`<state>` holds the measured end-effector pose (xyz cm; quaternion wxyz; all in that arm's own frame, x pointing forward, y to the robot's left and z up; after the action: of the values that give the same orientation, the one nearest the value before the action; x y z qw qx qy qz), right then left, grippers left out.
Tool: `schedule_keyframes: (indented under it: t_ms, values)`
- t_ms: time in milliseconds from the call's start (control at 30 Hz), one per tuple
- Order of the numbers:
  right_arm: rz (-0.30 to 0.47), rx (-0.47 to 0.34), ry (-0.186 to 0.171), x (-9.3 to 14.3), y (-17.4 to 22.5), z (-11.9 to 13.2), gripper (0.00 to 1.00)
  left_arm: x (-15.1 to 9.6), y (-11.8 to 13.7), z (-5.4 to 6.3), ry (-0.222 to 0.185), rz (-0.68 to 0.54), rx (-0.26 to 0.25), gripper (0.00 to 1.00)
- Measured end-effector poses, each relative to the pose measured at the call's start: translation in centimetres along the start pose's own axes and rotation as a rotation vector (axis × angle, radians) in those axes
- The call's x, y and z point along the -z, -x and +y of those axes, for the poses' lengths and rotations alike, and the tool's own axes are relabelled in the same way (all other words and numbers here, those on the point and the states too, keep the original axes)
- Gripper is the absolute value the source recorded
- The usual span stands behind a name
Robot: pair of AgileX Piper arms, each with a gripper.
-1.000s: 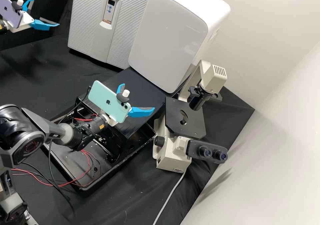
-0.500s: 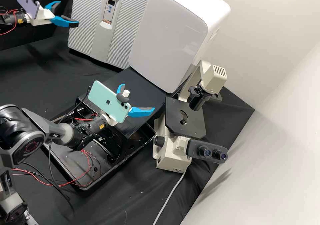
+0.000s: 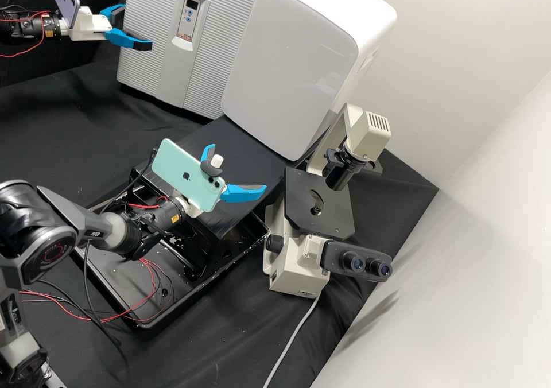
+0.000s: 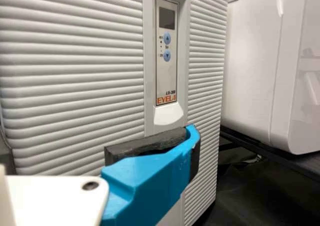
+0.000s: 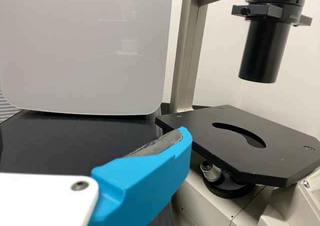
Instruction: Open the incubator door
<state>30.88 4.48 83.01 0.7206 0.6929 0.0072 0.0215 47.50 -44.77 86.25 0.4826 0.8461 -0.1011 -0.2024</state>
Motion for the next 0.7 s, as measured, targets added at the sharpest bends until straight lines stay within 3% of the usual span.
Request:
schedule_keyframes:
  t_ms: [233,667,700]
  values:
    - [0.0,0.0,0.0,0.0,0.0,0.0,1.0,0.57,0.16,0.16,-0.036,-0.015,0.015,1.0]
    - [0.0,0.0,0.0,0.0,0.0,0.0,1.0,0.46,0.2,-0.07,-0.006,-0.008,0.001,1.0]
    - [0.0,0.0,0.0,0.0,0.0,0.0,1.0,0.45,0.22,-0.1,-0.005,-0.009,0.0,0.0]
